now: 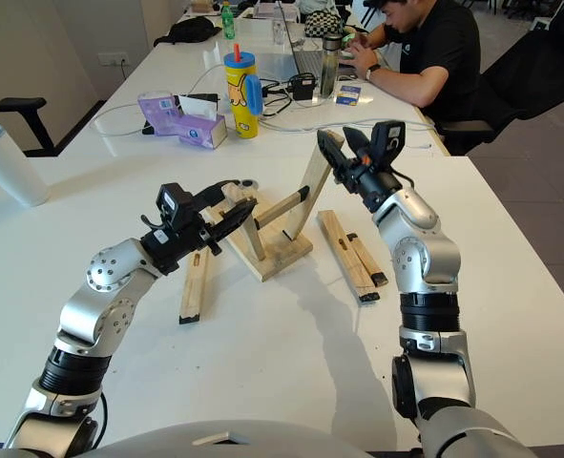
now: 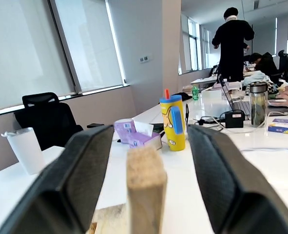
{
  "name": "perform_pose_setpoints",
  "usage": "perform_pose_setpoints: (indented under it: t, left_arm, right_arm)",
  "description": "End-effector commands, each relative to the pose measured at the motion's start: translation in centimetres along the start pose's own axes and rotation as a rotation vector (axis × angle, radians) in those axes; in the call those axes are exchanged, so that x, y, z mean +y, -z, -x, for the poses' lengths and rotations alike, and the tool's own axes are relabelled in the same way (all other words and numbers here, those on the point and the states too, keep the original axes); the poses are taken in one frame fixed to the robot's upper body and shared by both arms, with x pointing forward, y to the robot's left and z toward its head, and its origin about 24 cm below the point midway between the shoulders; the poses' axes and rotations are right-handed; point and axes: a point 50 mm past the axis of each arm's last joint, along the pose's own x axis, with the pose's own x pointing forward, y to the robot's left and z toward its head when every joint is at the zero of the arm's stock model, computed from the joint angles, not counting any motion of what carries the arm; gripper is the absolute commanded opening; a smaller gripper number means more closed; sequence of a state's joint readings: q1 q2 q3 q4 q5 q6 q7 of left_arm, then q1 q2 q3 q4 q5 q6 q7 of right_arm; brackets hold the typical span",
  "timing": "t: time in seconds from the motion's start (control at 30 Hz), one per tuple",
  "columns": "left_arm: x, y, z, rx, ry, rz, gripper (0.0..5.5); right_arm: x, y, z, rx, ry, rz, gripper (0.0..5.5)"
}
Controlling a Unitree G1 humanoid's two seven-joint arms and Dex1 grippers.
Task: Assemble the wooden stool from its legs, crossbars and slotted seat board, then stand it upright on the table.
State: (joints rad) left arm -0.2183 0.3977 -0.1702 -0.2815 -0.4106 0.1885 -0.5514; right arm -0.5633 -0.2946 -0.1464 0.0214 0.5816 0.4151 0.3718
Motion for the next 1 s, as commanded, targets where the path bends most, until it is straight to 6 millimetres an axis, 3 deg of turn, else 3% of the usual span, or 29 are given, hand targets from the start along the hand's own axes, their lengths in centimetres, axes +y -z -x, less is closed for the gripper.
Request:
perform_pose_setpoints:
  t: [0.03, 0.17, 0.3, 0.4, 0.47, 0.57, 0.6, 0.7, 0.9, 1.0]
  left_arm:
    - [0.1, 4.1, 1.6, 0.248, -0.032, 0.072, 2.08]
    - [0.2, 4.0, 1.6, 0.246, -0.031, 0.066, 2.08]
    - [0.7, 4.0, 2.0, 0.269, 0.010, 0.039, 2.08]
    - [0.9, 4.0, 2.5, 0.304, 0.096, 0.021, 2.08]
    - [1.3, 3.7, 2.6, 0.308, 0.113, 0.001, 2.08]
    - [2.5, 3.1, 2.5, 0.273, 0.060, -0.026, 2.08]
    - [2.7, 2.9, 2.4, 0.264, 0.044, -0.026, 2.44]
    - [3.0, 2.7, 2.2, 0.248, 0.013, -0.034, 2.88]
    - [4.2, 0.7, 2.4, 0.115, -0.056, 0.099, 2.92]
    - [5.4, 0.4, 3.0, 0.115, -0.129, 0.086, 2.92]
  right_arm:
    - [0.6, -2.7, -1.1, -0.083, -0.017, -0.008, 2.12]
    - [-0.2, -3.3, -2.0, -0.093, 0.029, -0.024, 1.99]
    - [-2.9, -2.9, -3.0, -0.062, 0.204, 0.021, 1.99]
    - [-5.7, -0.7, -3.1, 0.109, 0.395, 0.153, 1.99]
    - [-6.4, 1.5, -2.7, 0.252, 0.406, 0.265, 1.99]
    - [-4.8, 3.9, -2.6, 0.335, 0.238, 0.301, 1.99]
    - [-4.3, 4.2, -2.6, 0.341, 0.200, 0.296, 1.95]
    - [-3.0, 4.7, -2.3, 0.332, 0.113, 0.271, 1.95]
    - [-1.2, 5.6, -1.5, 0.354, -0.024, 0.253, 1.95]
    - [-0.9, 6.0, -0.6, 0.385, -0.057, 0.255, 1.95]
